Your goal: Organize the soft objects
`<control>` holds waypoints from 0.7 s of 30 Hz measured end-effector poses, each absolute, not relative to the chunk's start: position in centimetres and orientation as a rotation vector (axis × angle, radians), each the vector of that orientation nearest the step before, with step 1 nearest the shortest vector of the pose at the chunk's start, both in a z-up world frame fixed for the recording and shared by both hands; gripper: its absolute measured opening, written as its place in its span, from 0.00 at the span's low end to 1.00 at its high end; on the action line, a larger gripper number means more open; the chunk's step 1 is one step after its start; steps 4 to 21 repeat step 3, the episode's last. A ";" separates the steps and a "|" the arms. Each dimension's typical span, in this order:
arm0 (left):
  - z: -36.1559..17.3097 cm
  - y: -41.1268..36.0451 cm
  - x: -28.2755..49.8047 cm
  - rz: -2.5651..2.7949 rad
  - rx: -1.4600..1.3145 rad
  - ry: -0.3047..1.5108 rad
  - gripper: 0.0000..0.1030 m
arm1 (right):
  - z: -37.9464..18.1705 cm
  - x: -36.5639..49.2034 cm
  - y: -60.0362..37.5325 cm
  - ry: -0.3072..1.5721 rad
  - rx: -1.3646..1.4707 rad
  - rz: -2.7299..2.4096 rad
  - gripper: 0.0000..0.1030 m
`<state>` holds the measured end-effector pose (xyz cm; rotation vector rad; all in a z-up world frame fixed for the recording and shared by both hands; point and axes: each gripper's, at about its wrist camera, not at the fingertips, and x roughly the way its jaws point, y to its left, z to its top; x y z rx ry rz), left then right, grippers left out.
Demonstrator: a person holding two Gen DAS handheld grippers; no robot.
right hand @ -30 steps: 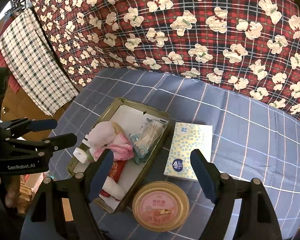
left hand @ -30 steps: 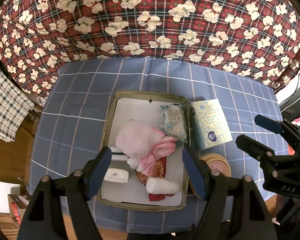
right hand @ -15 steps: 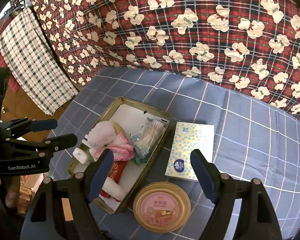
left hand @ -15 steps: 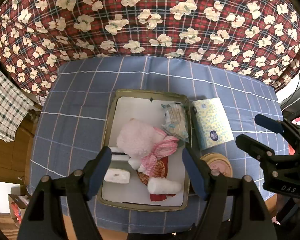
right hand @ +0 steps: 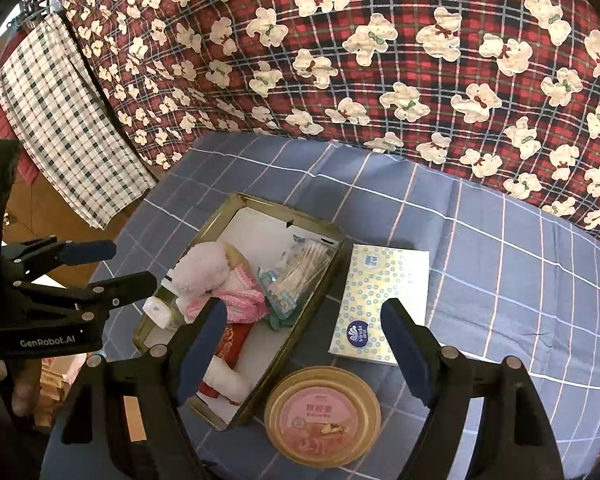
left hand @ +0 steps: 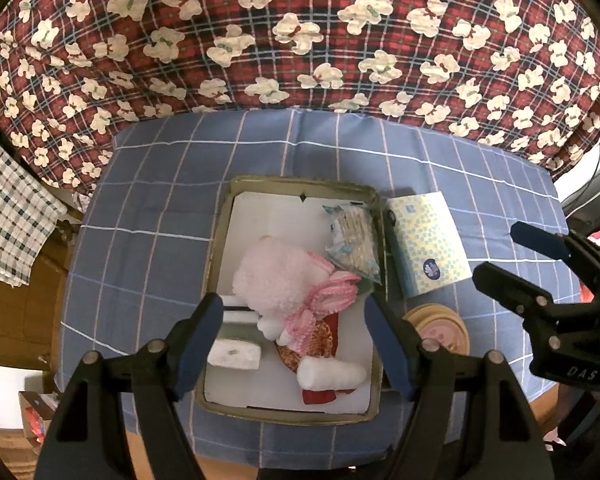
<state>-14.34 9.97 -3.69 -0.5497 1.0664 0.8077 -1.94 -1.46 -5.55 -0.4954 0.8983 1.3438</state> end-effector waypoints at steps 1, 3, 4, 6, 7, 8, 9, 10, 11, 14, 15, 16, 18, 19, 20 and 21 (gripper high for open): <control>-3.7 10.0 -14.3 0.804 -0.553 1.067 0.72 | -5.5 -1.9 -1.4 0.898 -0.496 1.344 0.79; -3.8 10.1 -14.3 0.810 -0.564 1.071 0.72 | -5.7 -2.0 -1.4 0.901 -0.497 1.340 0.79; -3.8 10.1 -14.3 0.810 -0.564 1.071 0.72 | -5.7 -2.0 -1.4 0.901 -0.497 1.340 0.79; -3.8 10.1 -14.3 0.810 -0.564 1.071 0.72 | -5.7 -2.0 -1.4 0.901 -0.497 1.340 0.79; -3.8 10.1 -14.3 0.810 -0.564 1.071 0.72 | -5.7 -2.0 -1.4 0.901 -0.497 1.340 0.79; -3.8 10.1 -14.3 0.810 -0.564 1.071 0.72 | -5.7 -2.0 -1.4 0.901 -0.497 1.340 0.79; -3.8 10.1 -14.3 0.810 -0.564 1.071 0.72 | -5.7 -2.0 -1.4 0.901 -0.497 1.340 0.79; -3.8 10.1 -14.3 0.810 -0.564 1.071 0.72 | -5.7 -2.0 -1.4 0.901 -0.497 1.340 0.79; -3.8 10.1 -14.3 0.810 -0.564 1.071 0.72 | -5.7 -2.0 -1.4 0.901 -0.497 1.340 0.79; -3.8 10.1 -14.3 0.810 -0.564 1.071 0.72 | -5.7 -2.0 -1.4 0.901 -0.497 1.340 0.79; -3.8 10.1 -14.3 0.810 -0.564 1.071 0.72 | -5.7 -2.0 -1.4 0.901 -0.497 1.340 0.79; -3.8 10.1 -14.3 0.810 -0.564 1.071 0.72 | -5.7 -2.0 -1.4 0.901 -0.497 1.340 0.79; -3.8 10.1 -14.3 0.810 -0.564 1.071 0.72 | -5.7 -2.0 -1.4 0.901 -0.497 1.340 0.79; -3.8 10.1 -14.3 0.810 -0.564 1.071 0.72 | -5.7 -2.0 -1.4 0.901 -0.497 1.340 0.79; -3.8 10.1 -14.3 0.810 -0.564 1.071 0.72 | -5.7 -2.0 -1.4 0.901 -0.497 1.340 0.79; -3.8 10.1 -14.3 0.810 -0.564 1.071 0.72 | -5.7 -2.0 -1.4 0.901 -0.497 1.340 0.79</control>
